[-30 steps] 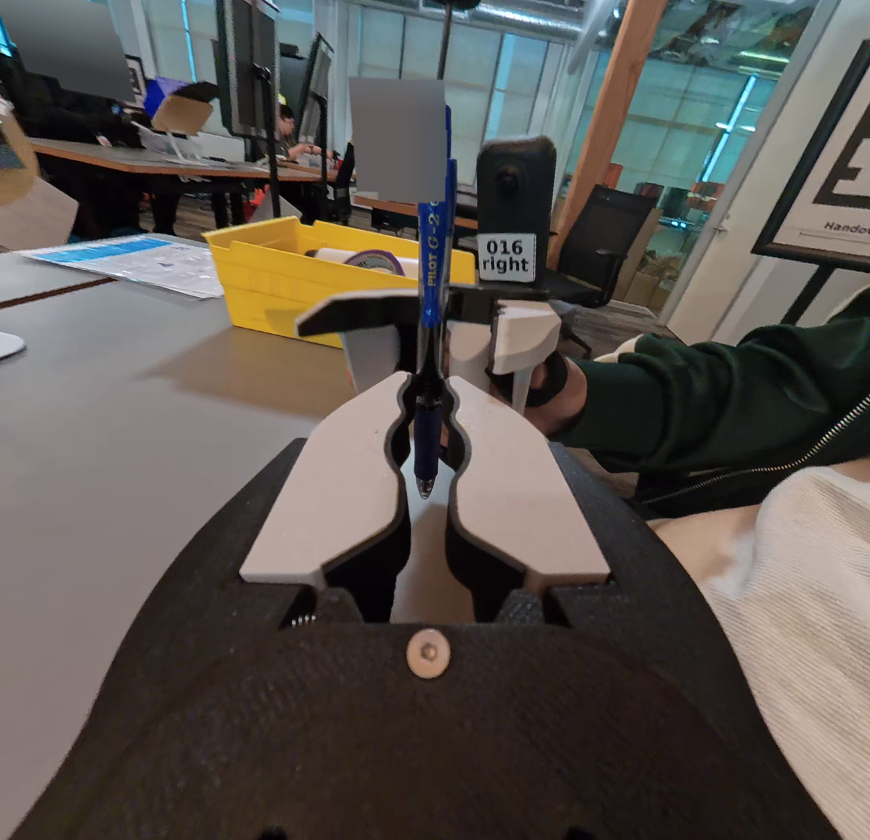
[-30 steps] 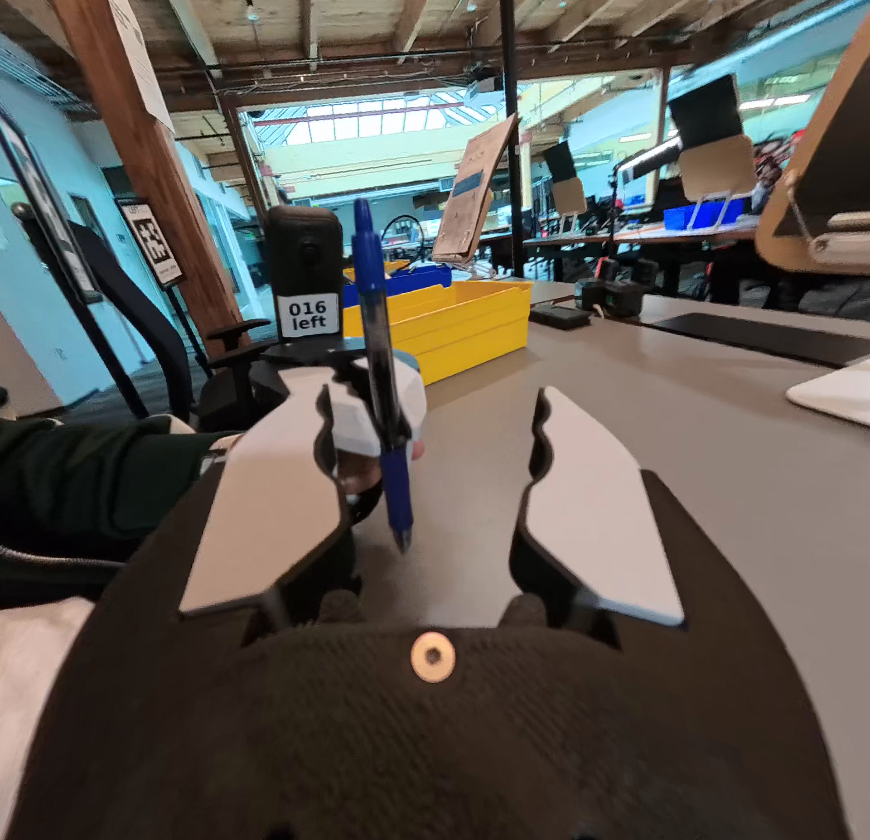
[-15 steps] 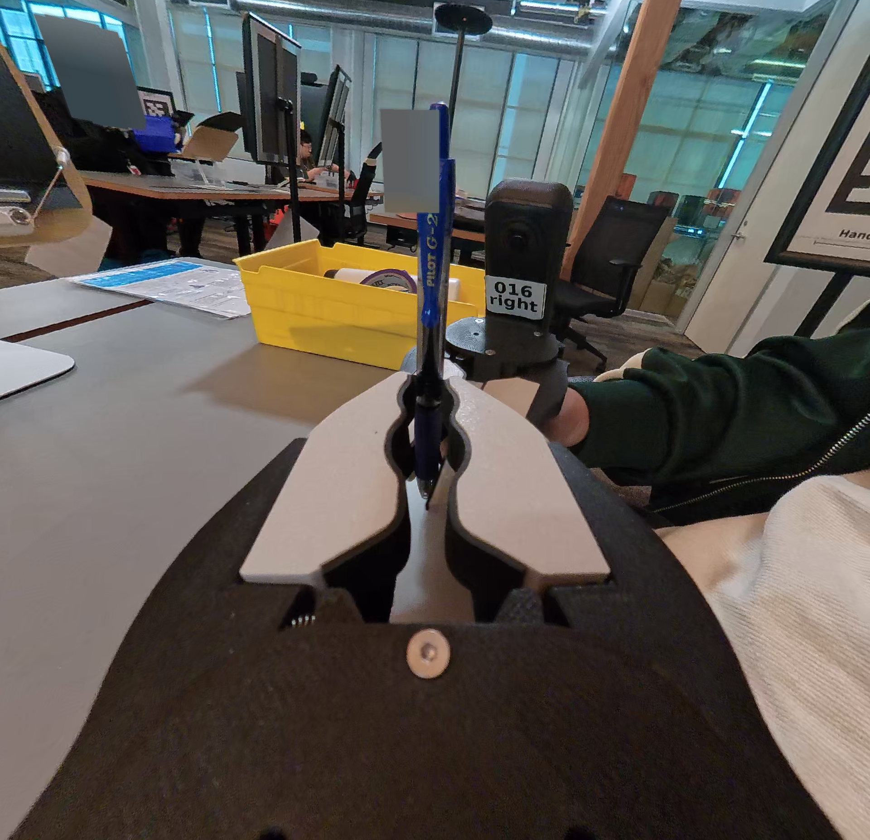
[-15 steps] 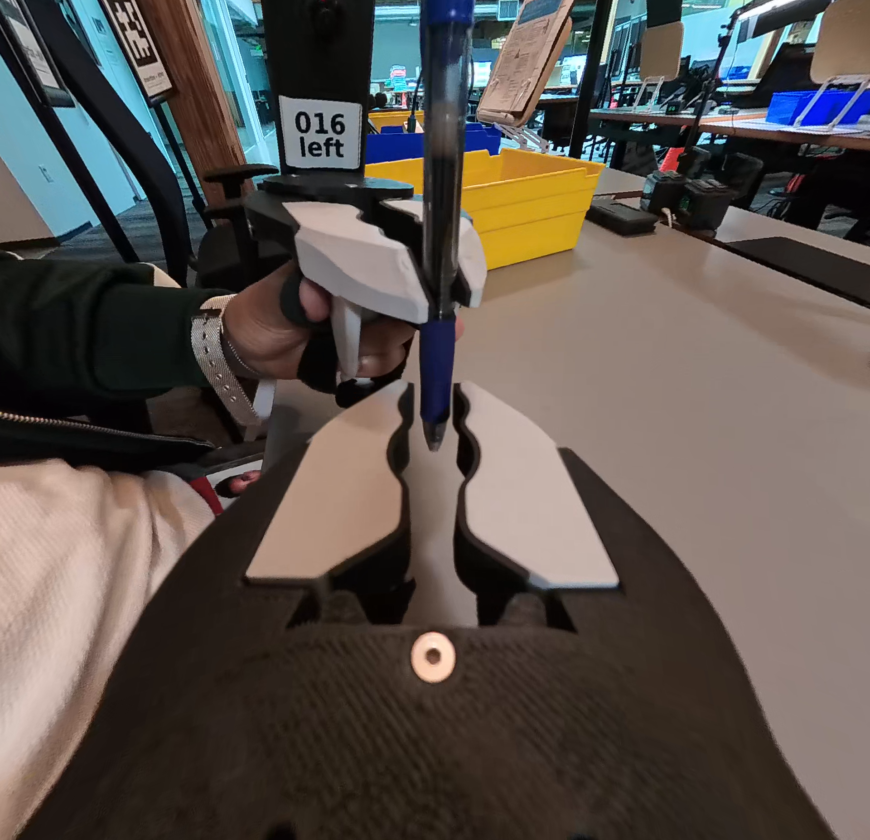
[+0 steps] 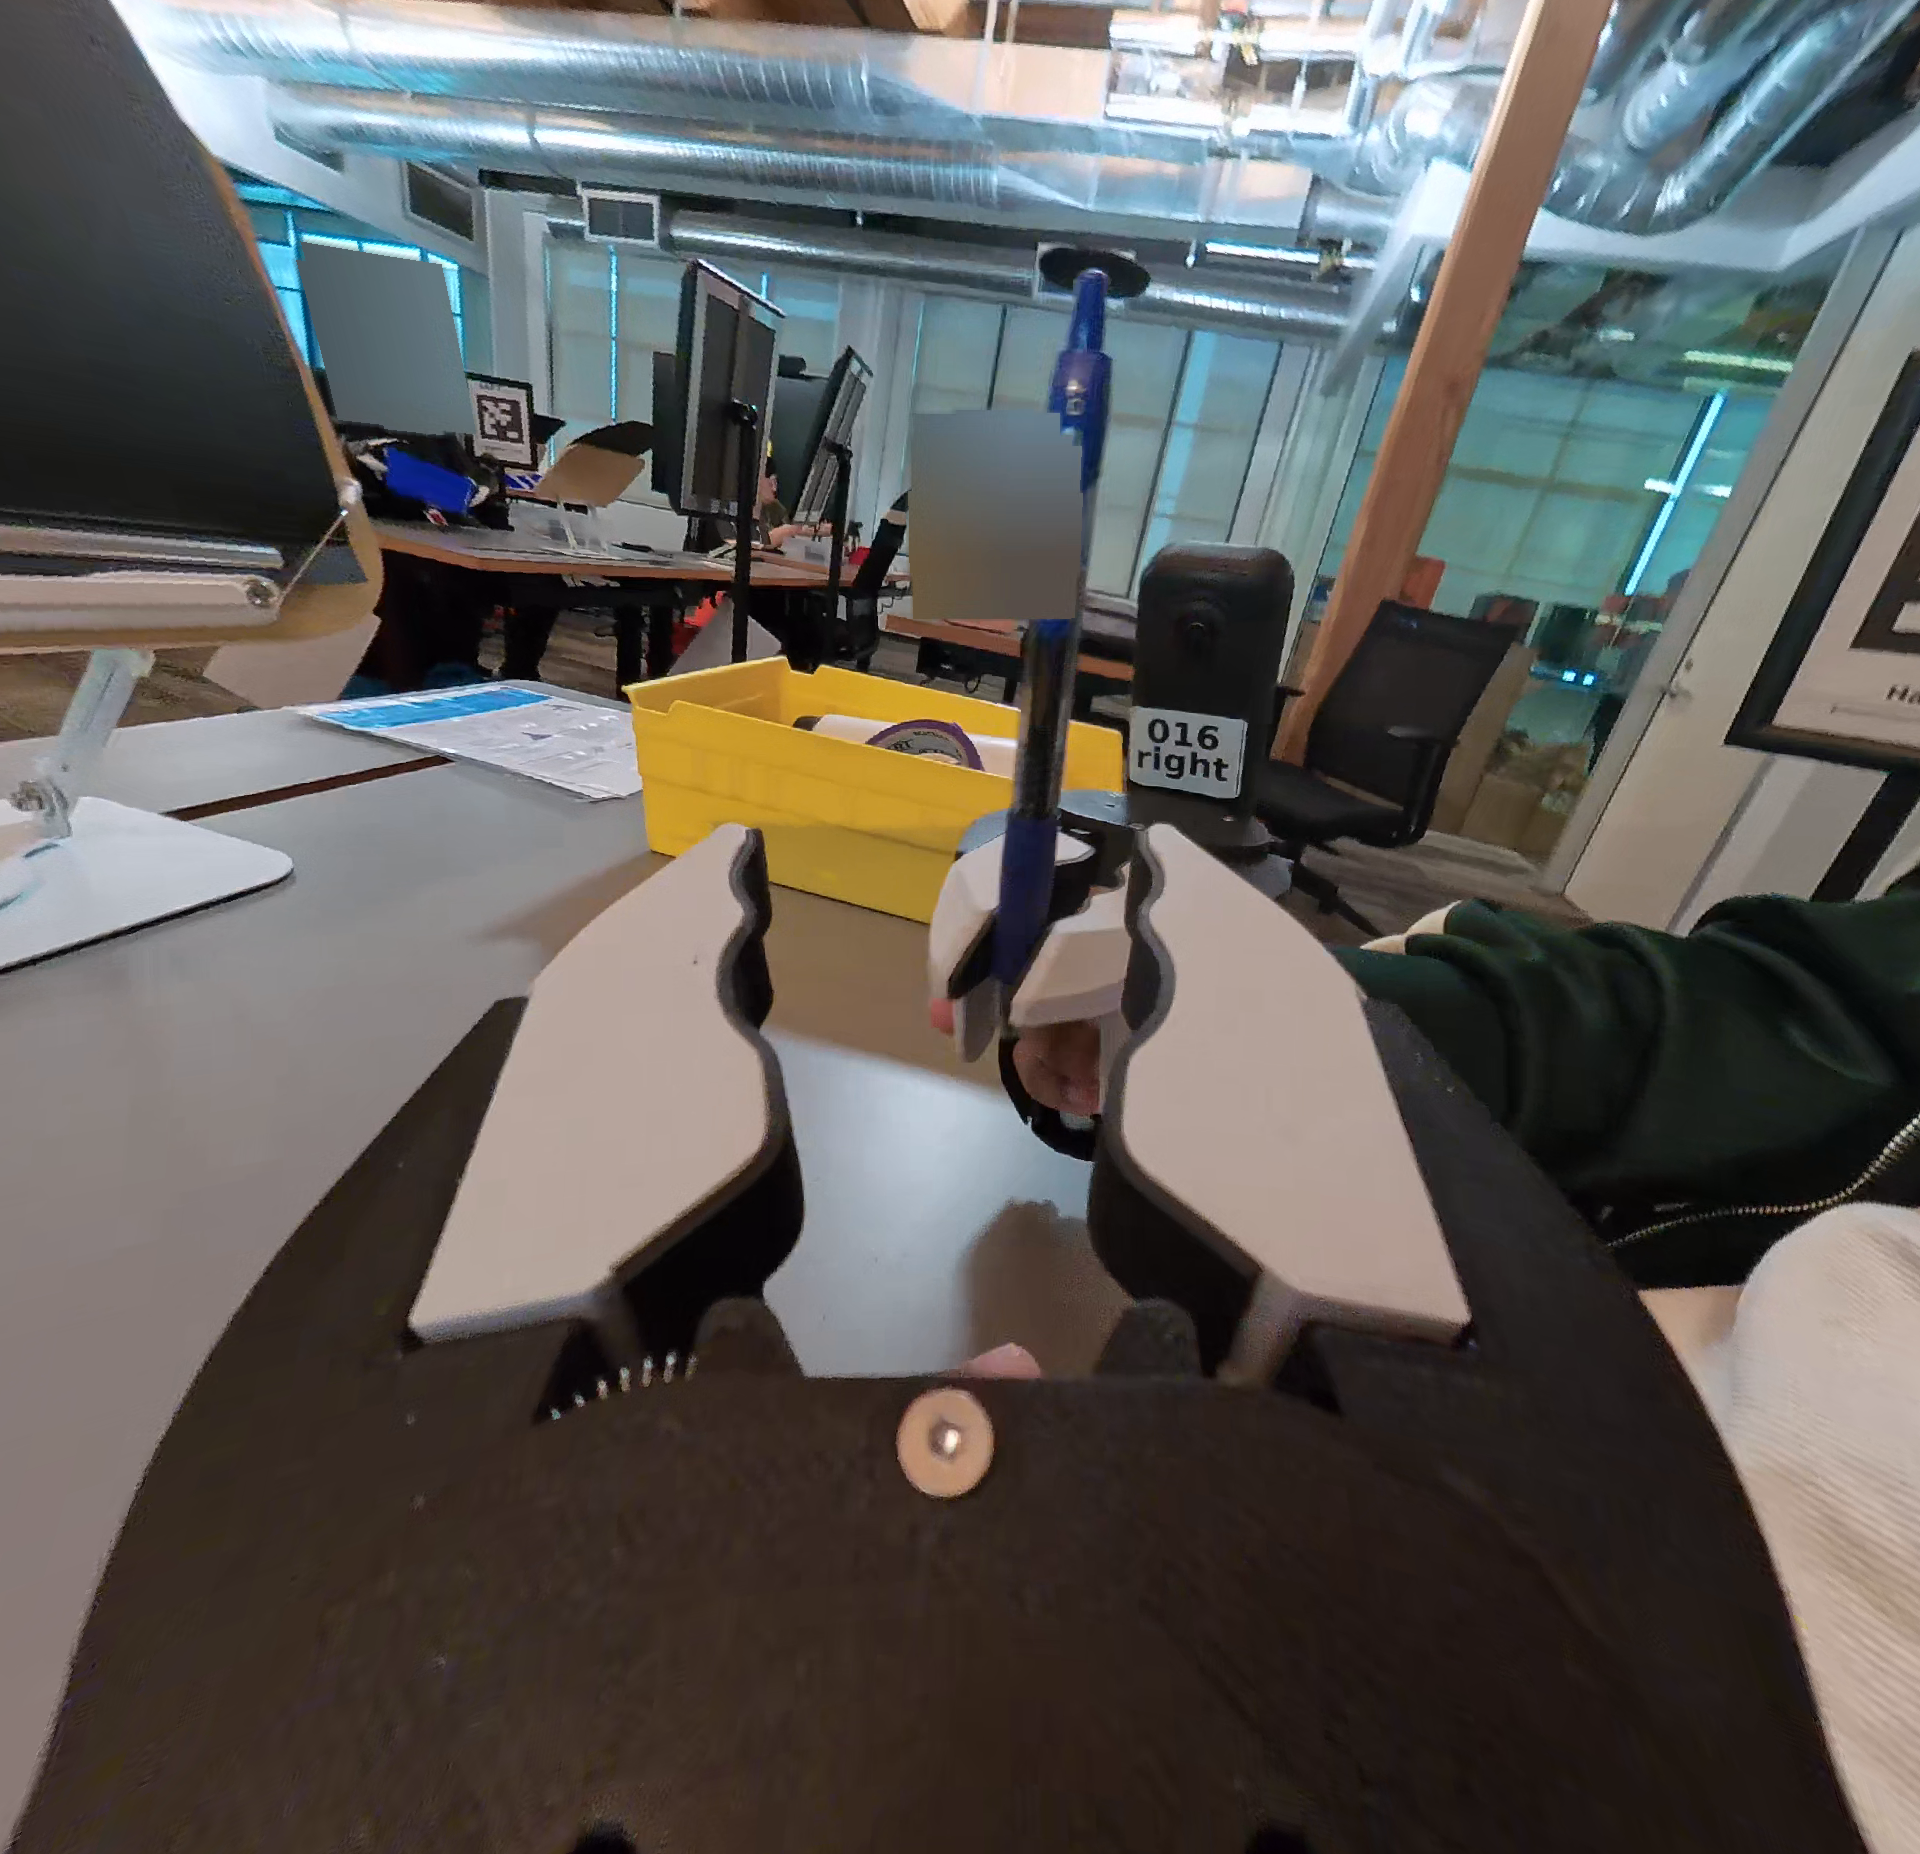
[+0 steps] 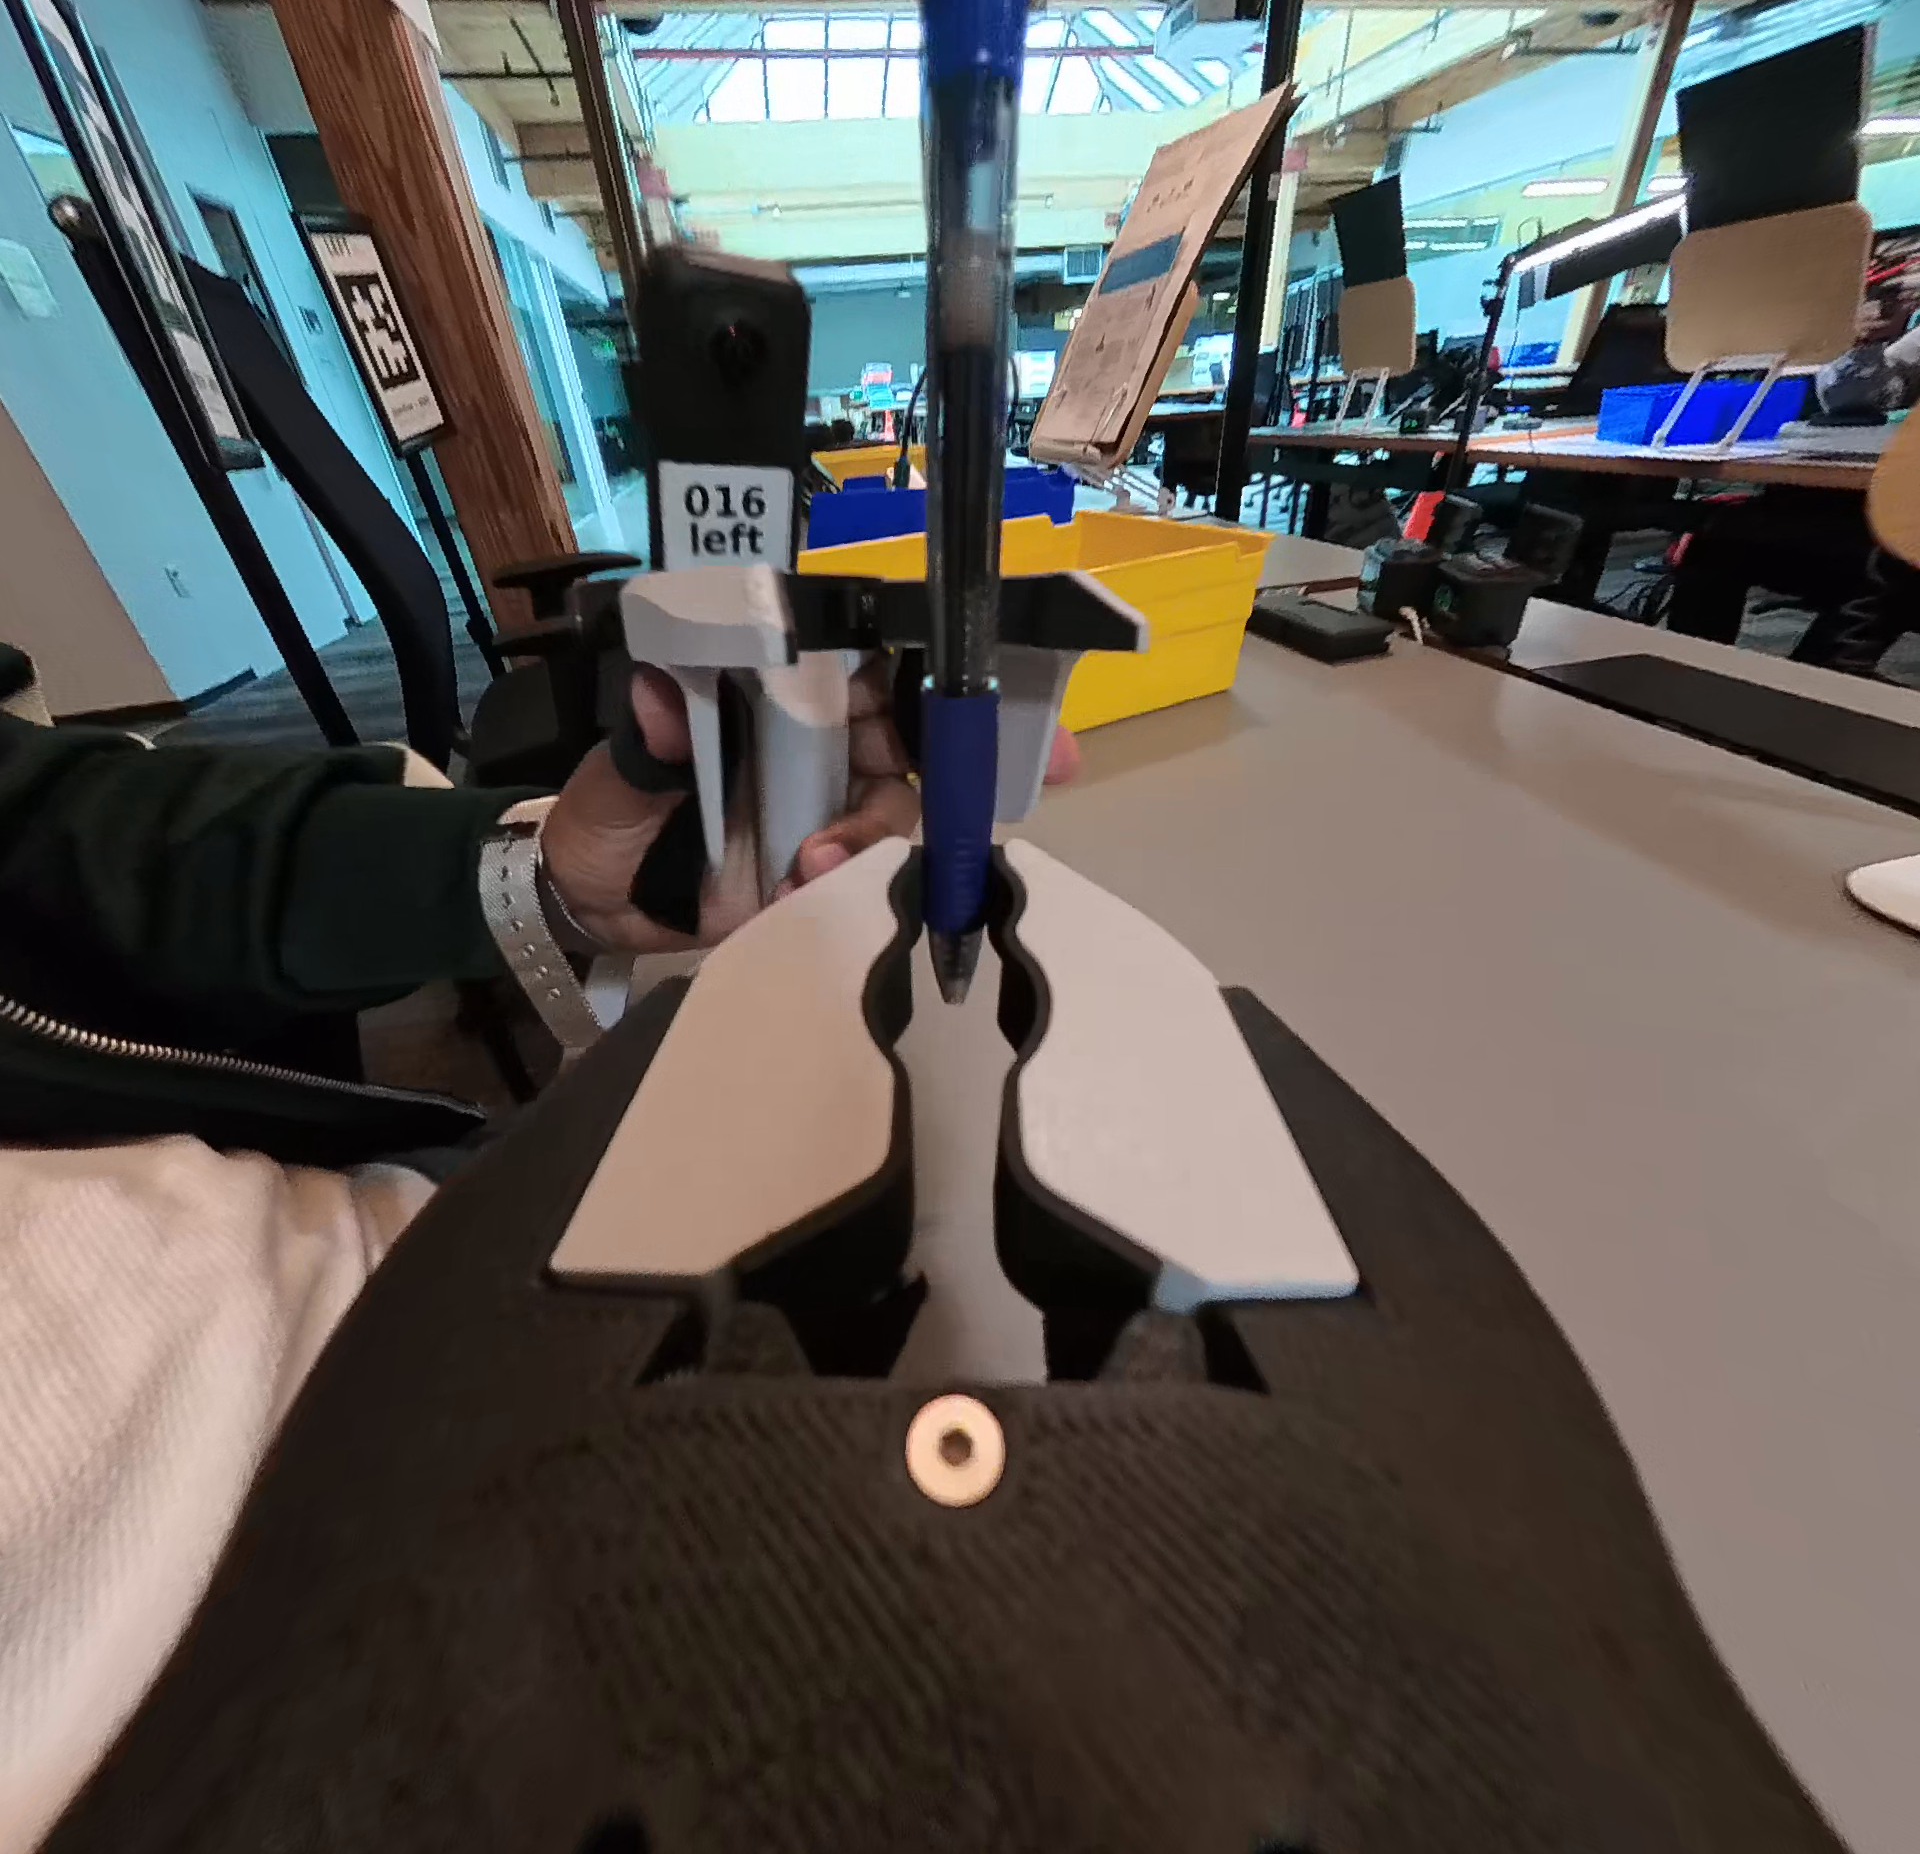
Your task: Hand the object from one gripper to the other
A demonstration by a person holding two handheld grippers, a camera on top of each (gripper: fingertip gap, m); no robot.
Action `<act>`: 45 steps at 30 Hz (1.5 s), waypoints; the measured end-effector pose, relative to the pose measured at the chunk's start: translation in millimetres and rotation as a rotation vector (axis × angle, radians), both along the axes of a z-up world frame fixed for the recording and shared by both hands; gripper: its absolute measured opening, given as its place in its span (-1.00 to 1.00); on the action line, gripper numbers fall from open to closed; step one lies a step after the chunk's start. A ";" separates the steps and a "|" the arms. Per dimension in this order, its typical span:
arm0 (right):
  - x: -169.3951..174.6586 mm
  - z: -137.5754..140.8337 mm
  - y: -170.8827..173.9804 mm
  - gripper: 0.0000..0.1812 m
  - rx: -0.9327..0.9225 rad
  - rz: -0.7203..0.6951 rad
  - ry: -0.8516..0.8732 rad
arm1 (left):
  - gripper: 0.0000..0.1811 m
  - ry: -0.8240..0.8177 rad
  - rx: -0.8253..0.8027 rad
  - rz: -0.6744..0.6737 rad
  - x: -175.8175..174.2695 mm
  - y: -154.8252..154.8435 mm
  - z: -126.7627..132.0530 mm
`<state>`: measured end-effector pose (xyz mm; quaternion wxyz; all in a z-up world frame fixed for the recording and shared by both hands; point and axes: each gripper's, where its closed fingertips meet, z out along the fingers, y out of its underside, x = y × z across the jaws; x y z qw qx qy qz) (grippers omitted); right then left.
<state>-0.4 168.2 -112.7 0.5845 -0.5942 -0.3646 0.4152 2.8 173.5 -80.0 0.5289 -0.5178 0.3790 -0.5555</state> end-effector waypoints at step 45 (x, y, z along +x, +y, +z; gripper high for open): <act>11.2 22.7 -1.0 -0.52 0.041 -0.042 0.083 | -0.88 -0.011 0.025 -0.042 -8.2 -3.9 -0.4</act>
